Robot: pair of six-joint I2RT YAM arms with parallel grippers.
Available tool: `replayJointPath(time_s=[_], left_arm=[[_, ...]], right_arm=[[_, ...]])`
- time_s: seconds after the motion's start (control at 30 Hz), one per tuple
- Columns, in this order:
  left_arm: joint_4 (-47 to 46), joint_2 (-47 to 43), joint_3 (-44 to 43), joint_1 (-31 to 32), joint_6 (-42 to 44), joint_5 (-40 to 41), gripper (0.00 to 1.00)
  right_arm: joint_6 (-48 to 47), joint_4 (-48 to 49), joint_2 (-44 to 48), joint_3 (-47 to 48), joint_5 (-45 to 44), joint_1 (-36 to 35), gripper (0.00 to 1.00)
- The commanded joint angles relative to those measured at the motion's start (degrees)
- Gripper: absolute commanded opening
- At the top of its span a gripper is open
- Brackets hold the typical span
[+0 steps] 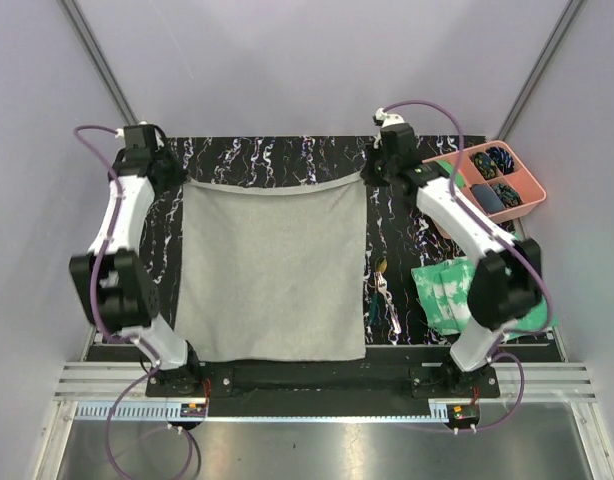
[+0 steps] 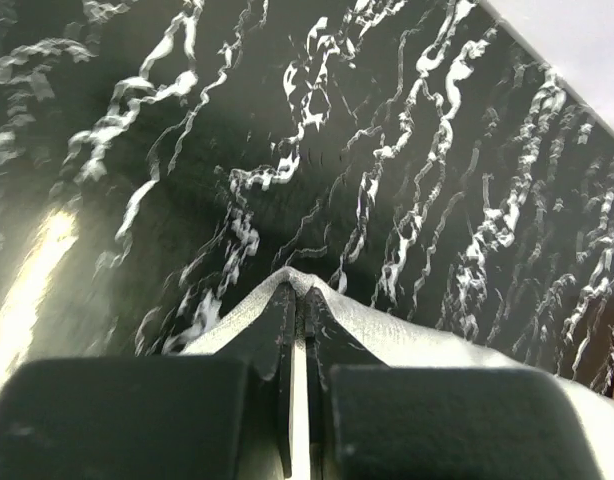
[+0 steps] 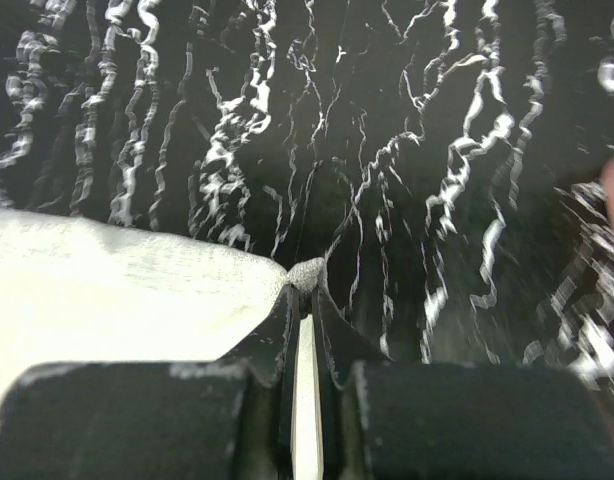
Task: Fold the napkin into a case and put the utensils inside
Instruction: Fold and flatten the napkin at the center of the board.
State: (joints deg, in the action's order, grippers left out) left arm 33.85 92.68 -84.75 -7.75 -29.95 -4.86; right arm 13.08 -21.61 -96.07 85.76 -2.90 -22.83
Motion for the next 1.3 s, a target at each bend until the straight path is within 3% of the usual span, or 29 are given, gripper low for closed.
replayJointPath(time_s=[0.0, 0.17, 0.27, 0.37, 0.47, 0.6, 0.83, 1.07, 1.27], left_arm=[[-7.6, 11.2, -9.8, -1.2, -0.4, -9.5, 0.00], [-10.3, 17.8, -15.1, -1.4, -1.7, -11.8, 0.00], [-6.6, 18.8, -16.6, -1.5, -2.0, -12.4, 0.00], [-5.5, 13.8, -9.6, -1.3, -2.1, -12.2, 0.00], [-1.8, 6.2, -0.3, -1.3, -3.6, -9.8, 0.00], [4.8, -5.5, 13.6, -1.0, -4.8, -0.9, 0.00], [10.7, -23.0, 32.8, -1.4, -4.9, 3.2, 0.00], [13.4, -26.1, 39.9, -1.6, -8.4, 6.3, 0.00], [14.1, -24.8, 41.1, -1.6, -9.2, 7.9, 0.00]], right_arm=[[-2.6, 8.2, -10.0, 10.5, 6.5, 3.5, 0.00], [-3.1, 5.4, -18.6, 17.6, 9.5, 5.0, 0.00], [-2.1, 1.2, -20.4, 21.0, 11.5, 5.1, 0.00], [2.4, -4.2, -18.5, 20.4, 13.3, 5.0, 0.00], [8.4, -7.3, -12.1, 11.7, 16.4, 4.9, 0.00], [14.2, -11.2, -2.8, -3.5, 23.1, 3.2, 0.00], [13.4, -15.5, 12.2, -18.9, 26.2, 2.2, 0.00], [14.8, -13.1, 16.0, -30.7, 28.4, 1.2, 0.00], [15.0, -12.5, 17.2, -34.7, 26.8, 0.9, 0.00]])
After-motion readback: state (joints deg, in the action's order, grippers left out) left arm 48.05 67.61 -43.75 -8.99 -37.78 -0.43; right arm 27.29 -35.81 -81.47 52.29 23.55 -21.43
